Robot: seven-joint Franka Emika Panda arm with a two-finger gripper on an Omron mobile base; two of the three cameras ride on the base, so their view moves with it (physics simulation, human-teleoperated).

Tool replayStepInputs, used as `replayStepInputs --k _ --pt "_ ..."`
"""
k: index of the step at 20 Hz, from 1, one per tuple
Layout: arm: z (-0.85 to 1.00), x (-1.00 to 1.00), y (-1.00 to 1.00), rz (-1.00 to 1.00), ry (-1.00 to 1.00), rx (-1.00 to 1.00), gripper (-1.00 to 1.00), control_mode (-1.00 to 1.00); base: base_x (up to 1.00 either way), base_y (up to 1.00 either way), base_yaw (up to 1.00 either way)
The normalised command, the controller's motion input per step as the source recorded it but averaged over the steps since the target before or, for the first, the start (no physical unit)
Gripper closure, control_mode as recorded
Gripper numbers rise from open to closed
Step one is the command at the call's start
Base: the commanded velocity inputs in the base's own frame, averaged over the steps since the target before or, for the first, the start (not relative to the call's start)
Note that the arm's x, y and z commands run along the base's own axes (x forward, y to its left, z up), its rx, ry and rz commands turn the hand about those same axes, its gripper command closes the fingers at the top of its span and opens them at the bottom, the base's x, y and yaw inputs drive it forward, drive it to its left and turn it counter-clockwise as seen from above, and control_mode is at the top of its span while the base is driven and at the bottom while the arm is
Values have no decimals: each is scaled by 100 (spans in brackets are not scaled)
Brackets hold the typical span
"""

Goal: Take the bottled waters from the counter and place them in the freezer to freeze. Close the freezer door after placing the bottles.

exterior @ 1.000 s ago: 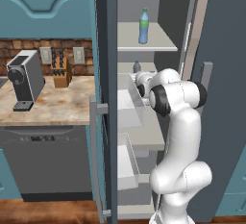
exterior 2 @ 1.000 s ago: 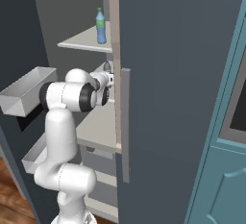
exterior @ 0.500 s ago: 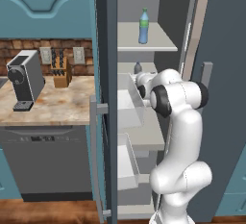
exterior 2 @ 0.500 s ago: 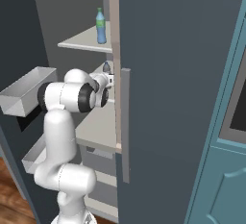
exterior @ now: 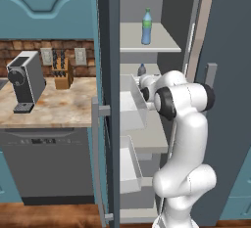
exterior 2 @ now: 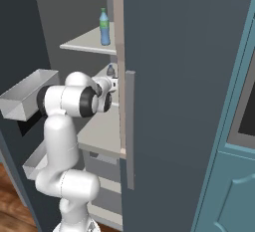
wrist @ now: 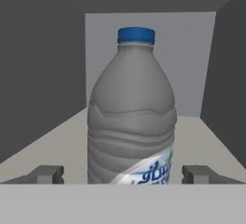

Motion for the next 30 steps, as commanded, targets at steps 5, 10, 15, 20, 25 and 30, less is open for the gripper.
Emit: replayStepInputs --k 5,10,15,20,25,30 --pt "1 -31 0 -1 -4 0 -100 -100 0 0 0" --pt "17 -55 0 -2 -1 0 -100 -100 0 0 0" --pt "28 -53 0 -1 2 0 -100 -100 0 0 0" --pt "33 -47 -2 0 5 0 -100 -100 0 0 0" --pt "33 -55 -6 0 3 3 -100 -100 0 0 0" --pt "22 -54 -7 0 4 4 -100 -100 0 0 0"
